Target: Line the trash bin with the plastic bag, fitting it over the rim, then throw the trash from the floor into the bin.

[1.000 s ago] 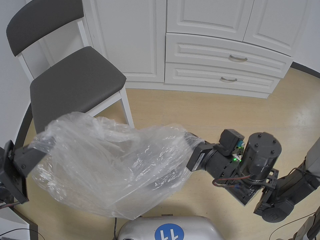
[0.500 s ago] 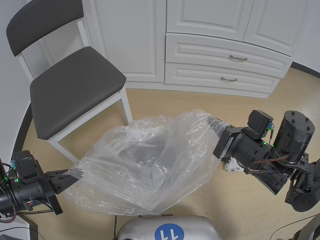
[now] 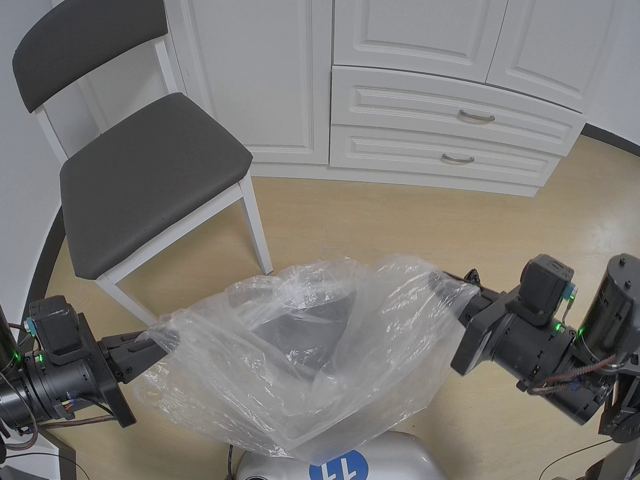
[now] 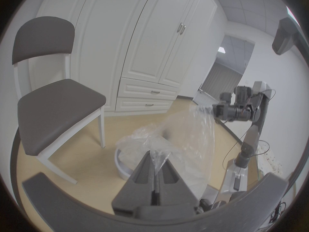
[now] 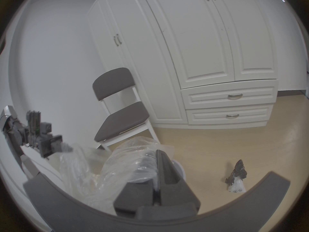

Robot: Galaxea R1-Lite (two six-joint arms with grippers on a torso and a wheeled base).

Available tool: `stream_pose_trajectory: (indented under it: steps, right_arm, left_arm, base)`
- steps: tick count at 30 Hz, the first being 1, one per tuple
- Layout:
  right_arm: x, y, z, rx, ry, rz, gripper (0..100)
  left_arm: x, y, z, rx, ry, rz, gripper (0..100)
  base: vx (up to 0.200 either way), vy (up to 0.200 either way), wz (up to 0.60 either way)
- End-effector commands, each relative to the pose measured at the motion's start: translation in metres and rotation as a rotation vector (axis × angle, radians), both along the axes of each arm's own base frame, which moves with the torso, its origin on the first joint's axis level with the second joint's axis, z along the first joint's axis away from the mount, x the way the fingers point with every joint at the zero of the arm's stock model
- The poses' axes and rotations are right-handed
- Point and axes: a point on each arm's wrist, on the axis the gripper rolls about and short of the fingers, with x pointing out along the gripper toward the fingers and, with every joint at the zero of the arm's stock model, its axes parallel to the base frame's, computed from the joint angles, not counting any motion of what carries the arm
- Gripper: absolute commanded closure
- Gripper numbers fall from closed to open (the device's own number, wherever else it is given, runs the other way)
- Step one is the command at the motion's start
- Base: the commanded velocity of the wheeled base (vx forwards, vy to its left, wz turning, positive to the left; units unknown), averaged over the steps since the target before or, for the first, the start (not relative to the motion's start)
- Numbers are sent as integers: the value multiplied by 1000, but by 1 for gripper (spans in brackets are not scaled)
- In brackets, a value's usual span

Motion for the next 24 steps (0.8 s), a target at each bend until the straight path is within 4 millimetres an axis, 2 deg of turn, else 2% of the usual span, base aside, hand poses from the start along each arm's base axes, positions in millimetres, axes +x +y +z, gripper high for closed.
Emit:
stream_pose_trajectory:
  steps: [1,8,17,24]
  right_arm:
    - [-18,5,-7,-24,8,81,100]
    - [-32,19,-20,-63,45,166,100]
    - [-36,33,-32,-60,80,207,100]
    - [-27,45,-46,-71,90,185,100]
  left_arm:
    - [4,-15,-6,-38,39,-63,100]
    - [-3,-31,-6,-214,17,-173,100]
    - [-3,-47,-28,-192,65,-244,100]
    - [16,-65,-41,-168,121,-235,100]
  base:
    - [0,0,0]
    - [0,0,0]
    - [0,0,0]
    - [0,0,0]
